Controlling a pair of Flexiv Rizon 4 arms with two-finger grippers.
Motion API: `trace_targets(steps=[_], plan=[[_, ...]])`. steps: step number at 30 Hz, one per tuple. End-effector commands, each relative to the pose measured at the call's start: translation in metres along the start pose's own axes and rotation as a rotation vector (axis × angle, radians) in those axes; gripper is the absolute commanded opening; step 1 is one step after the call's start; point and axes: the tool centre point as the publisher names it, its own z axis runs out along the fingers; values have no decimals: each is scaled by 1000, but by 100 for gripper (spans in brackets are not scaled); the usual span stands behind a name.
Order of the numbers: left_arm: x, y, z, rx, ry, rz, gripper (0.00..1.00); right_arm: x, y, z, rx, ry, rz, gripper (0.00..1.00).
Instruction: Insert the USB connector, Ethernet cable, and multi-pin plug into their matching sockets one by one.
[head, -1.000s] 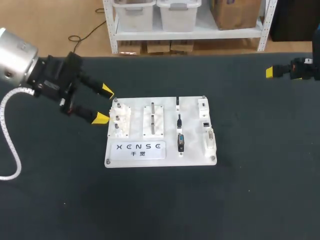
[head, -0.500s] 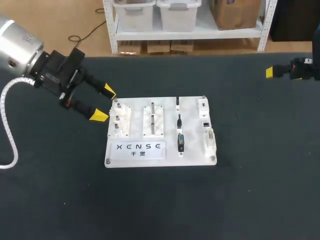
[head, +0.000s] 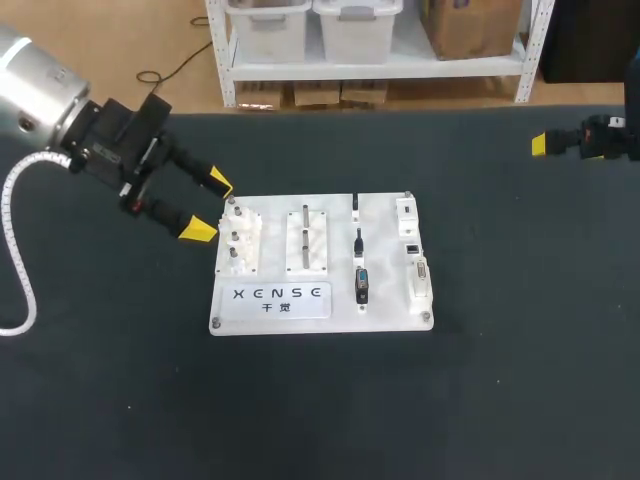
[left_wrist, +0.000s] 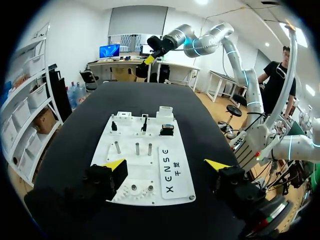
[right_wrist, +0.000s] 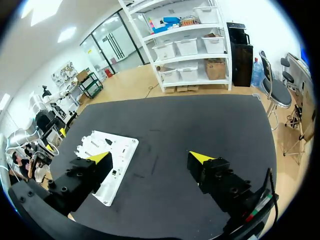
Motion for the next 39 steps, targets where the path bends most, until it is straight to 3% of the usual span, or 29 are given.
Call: trace_targets(steps=[1,5,14,18,24,32,39], plan=[[1,1,0,3,0,2,100,0,0,0,1,1,0,100],[1,1,0,3,0,2,100,-2,3,5,14,10,5,100],[1,1,0,3,0,2,100,-15,61,64,146,126,-32,100],[1,1,0,3,0,2,100,-14,93,94,316,250,-74,100],[1,1,0,3,0,2,100,-7,128,125,458,335,-70,100],[1,1,0,3,0,2,100,11,150,159,574,410,-25,100],[1,1,0,3,0,2,100,20,160,181,600,449,10,100]])
